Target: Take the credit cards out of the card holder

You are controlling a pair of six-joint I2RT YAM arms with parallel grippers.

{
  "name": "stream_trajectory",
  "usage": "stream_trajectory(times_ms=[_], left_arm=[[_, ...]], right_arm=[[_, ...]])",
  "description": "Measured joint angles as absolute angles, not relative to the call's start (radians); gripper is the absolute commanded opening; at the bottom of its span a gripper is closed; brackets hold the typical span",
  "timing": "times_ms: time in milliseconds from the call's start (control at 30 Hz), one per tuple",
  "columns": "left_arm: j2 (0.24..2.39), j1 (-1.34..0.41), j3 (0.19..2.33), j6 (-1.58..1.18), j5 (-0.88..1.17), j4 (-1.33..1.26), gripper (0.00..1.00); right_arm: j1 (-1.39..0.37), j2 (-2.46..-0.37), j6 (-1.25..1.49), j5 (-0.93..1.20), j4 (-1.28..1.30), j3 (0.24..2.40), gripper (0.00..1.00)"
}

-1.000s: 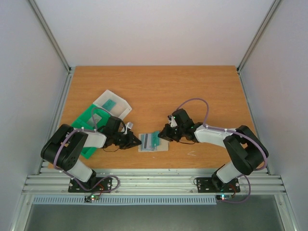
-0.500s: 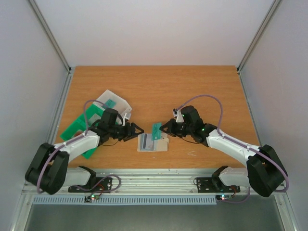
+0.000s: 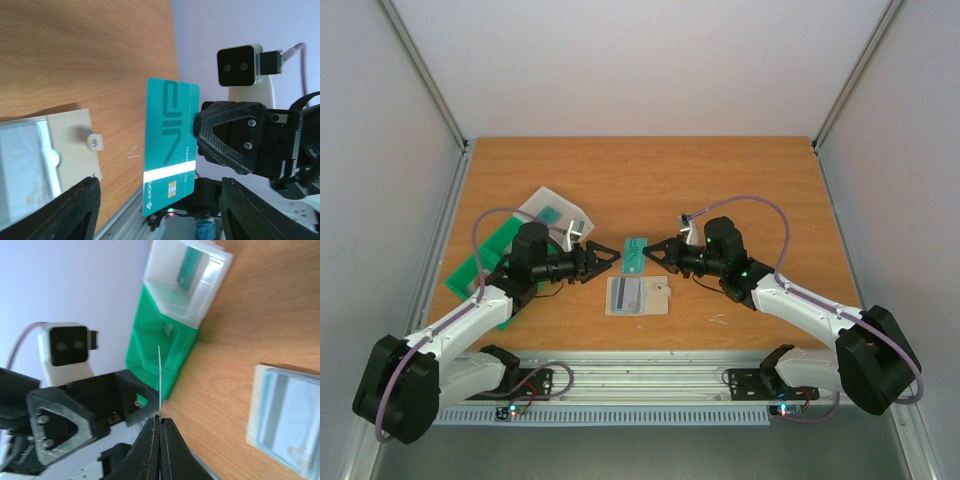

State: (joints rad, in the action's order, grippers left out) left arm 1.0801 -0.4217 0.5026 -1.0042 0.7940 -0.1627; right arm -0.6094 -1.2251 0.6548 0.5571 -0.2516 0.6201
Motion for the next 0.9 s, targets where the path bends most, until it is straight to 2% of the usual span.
stream_trajectory(times_ms=[267,467,567,733,900], left_arm=[[1.1,-0.422,0.424,-1.189,0.835,-0.418,0.37],[1.115,-0.422,0.421,-1.248,0.847,-0.504,0.02],[1.12,-0.421,0.418,-1.266,0.857,-0.545,0.0],[1.121,-0.421,0.418,-1.274,0.885,-0.574,0.01],[1.12,-0.421,0.424,-1.232,0.947,-0.54,0.0]], right_arm=[[-0.609,-1.23,0.731,0.6,-0.392,0.613,0.01],[-0.609,-1.256,0.77,0.63,-0.471,0.593,0.01],[-0.609,-1.269,0.775,0.647,-0.489,0.587,0.04],[-0.596,-1.271,0.753,0.69,-0.476,0.582,0.28],[-0.536,-1.227,0.664,0.775,-0.363,0.587,0.41]])
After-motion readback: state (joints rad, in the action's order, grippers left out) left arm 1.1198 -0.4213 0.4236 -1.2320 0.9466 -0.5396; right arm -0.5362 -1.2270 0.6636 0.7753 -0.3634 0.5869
